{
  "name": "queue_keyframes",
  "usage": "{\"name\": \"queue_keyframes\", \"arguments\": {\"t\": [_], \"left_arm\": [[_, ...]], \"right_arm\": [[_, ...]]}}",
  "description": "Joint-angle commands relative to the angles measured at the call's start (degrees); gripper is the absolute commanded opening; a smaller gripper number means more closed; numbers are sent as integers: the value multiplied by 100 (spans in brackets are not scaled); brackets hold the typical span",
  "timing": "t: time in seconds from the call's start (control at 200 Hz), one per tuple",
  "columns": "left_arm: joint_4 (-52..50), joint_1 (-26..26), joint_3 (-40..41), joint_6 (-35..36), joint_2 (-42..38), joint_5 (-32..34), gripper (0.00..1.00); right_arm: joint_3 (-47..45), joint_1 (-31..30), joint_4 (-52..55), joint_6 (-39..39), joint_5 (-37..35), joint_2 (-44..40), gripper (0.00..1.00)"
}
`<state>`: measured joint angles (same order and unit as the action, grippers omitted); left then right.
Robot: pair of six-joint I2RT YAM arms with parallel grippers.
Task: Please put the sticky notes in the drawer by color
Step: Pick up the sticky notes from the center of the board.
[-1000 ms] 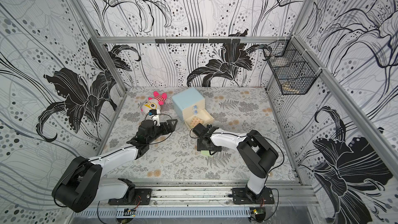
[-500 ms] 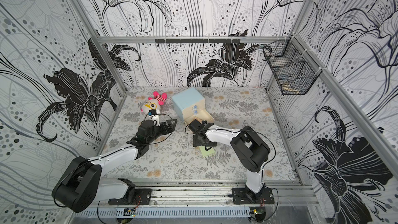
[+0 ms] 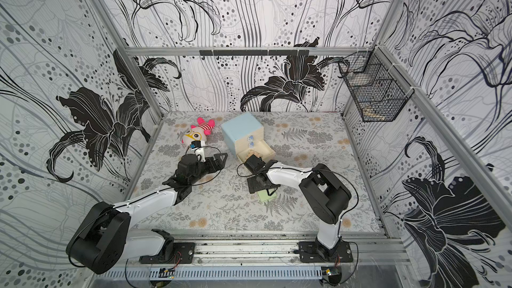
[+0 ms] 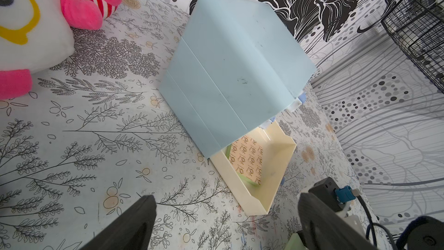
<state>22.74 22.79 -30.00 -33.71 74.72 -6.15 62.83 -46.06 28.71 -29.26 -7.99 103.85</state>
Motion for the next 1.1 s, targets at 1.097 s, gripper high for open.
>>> {"name": "queue_keyframes", "arguments": {"t": [1.097], "left_arm": [[187,0,-41,29,-55,13,97]], "right_arm": [[-141,-175,939,329,-354,215,85]]}}
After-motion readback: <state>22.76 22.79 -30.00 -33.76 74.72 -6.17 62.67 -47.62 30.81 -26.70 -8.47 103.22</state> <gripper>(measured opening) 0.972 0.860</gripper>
